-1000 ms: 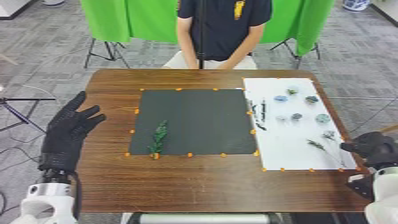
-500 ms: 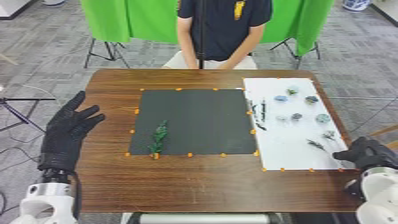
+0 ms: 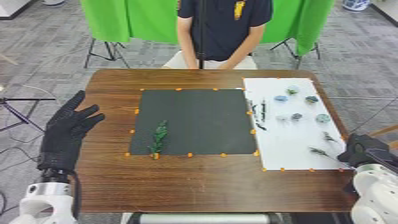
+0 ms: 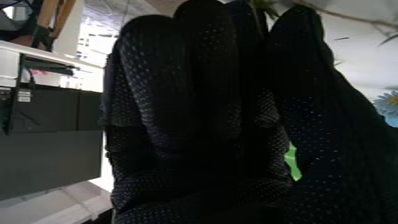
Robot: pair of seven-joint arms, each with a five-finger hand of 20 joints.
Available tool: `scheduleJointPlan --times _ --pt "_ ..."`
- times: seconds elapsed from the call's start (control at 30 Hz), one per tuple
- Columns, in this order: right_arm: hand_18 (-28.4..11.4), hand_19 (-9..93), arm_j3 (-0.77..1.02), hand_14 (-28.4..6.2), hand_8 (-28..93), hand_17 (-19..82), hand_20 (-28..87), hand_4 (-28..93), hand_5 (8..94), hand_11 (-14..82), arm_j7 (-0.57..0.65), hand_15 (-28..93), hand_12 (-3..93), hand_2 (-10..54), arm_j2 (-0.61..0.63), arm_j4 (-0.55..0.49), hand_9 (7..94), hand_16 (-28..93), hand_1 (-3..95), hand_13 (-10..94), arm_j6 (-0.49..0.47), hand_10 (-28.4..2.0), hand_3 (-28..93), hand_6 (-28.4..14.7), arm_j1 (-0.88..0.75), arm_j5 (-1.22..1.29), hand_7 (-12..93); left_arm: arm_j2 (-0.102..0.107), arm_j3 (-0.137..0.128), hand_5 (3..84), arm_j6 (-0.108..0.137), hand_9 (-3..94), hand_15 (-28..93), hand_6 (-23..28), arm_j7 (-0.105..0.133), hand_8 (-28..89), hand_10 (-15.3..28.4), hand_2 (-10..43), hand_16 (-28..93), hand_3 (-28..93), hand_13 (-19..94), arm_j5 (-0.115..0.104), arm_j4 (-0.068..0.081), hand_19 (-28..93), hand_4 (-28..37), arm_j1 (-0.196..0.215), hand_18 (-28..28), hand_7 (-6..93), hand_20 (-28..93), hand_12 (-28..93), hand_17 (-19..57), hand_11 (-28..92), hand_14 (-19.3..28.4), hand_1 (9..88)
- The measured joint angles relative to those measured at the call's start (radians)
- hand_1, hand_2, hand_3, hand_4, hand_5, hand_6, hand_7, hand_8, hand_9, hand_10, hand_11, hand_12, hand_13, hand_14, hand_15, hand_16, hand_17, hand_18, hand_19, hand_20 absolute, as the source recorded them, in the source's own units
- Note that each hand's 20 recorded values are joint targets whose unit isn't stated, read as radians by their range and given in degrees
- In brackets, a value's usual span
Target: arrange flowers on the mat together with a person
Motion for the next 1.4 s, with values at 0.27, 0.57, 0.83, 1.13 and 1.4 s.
scheduleJointPlan --times 0.27,0.57,0.83,1.13,1.4 --pt "-19.8 87 0.031 -7.3 7 40 8 -28 89.3 30.8 -0.009 57 20.5 -9.5 -0.008 -0.012 92.2 20 56.4 82 0.05 -10.3 59 2.1 -0.012 -0.006 16 0.0 -0.002 35.1 0.0 38.8 50 3.6 0.001 -10 18.4 3.6 -8 79 30 0.0 0.0 48 -24.6 0.005 23.9 12.8 15 11 -8.6 23 27.3 25.4" --pt "-20.6 89 -0.029 -7.6 9 40 9 -28 89.9 31.6 -0.04 58 21.3 -9.5 -0.022 -0.146 92.7 21 55.4 82 0.088 -10.3 61 0.9 0.14 0.032 15 0.0 -0.017 35.1 0.002 38.9 50 3.7 0.003 -10 18.4 3.7 -8 79 30 -0.002 -0.004 48 -24.6 0.031 23.9 12.6 15 11 -8.5 23 27.3 25.5" --pt "-21.2 90 -0.355 -8.3 10 40 9 -28 90.1 32.4 -0.064 59 21.6 -9.5 -0.145 -0.138 92.7 21 54.9 82 0.063 -10.5 62 0.5 0.478 0.062 15 0.0 -0.017 35.1 0.005 38.9 50 3.6 0.004 -10 18.3 3.6 -8 79 30 -0.003 -0.005 48 -24.5 0.038 23.9 12.7 15 11 -8.5 23 27.3 25.4" --pt "-21.8 91 -0.709 -8.4 11 39 9 -28 90.4 33.1 -0.07 60 21.6 -9.5 -0.336 0.028 92.8 21 54.6 82 -0.067 -10.6 63 0.4 0.808 0.064 16 0.016 -0.007 35.1 0.013 38.9 50 3.6 0.025 -10 18.3 3.7 -8 79 30 -0.01 -0.006 48 -24.5 0.036 23.9 12.7 15 11 -8.5 23 27.2 25.4" --pt "-22.1 91 -0.835 -8.9 11 39 8 -28 90.7 34.1 -0.076 61 21.7 -9.5 -0.423 0.09 92.9 21 53.8 82 -0.118 -10.7 63 0.5 0.908 0.055 16 0.014 -0.011 35.2 0.012 38.9 50 3.7 0.019 -10 18.3 3.6 -8 79 30 -0.006 -0.008 48 -24.5 0.034 23.9 12.6 15 11 -8.5 23 27.3 25.4"
